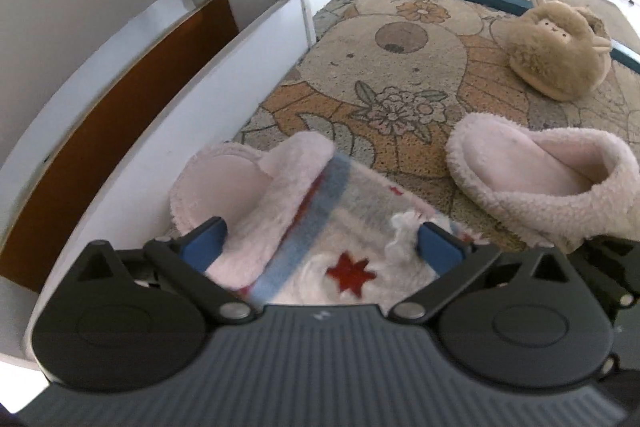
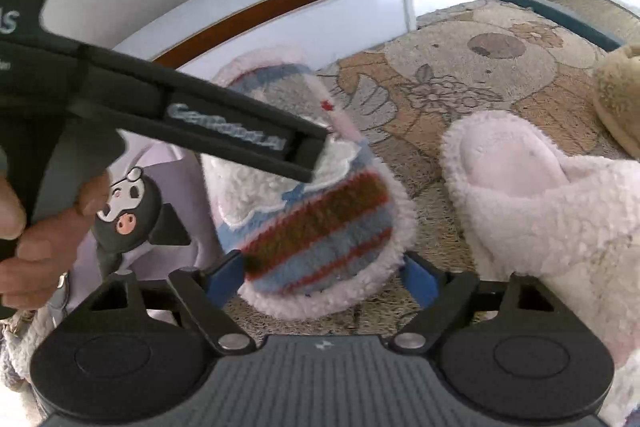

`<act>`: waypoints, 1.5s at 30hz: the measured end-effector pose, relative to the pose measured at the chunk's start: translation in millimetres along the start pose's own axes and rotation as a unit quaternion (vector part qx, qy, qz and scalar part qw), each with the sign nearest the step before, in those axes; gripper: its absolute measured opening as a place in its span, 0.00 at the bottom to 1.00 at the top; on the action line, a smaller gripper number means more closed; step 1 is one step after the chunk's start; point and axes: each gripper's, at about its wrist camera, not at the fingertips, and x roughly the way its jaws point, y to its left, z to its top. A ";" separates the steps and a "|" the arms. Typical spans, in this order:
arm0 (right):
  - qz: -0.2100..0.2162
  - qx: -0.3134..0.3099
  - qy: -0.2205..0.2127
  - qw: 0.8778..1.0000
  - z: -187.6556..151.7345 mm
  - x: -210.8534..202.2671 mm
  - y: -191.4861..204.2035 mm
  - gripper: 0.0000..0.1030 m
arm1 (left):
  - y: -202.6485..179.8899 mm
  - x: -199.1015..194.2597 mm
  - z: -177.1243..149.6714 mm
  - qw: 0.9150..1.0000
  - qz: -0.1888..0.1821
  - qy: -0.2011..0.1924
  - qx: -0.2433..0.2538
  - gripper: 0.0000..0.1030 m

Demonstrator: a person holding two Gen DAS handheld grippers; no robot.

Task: Organize scattered shoes
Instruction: 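Carry both striped slippers toward the white shelf with both tools, then set the right tool's slipper beside the lilac slides and open the right tool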

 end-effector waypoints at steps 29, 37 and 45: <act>-0.028 -0.036 -0.068 0.997 -19.0 -79.4 7.8 0.95 | -41.9 -50.0 -2.7 0.996 0.061 -0.027 0.053 1.00; -0.059 -0.039 -0.088 0.994 -51.8 -148.7 -12.3 0.97 | -78.1 -80.7 -6.4 0.995 0.056 -0.030 0.071 1.00; -0.080 -0.007 -0.102 0.992 -82.5 -218.8 -33.2 0.99 | -116.3 -145.5 -9.5 0.995 0.046 -0.046 0.075 1.00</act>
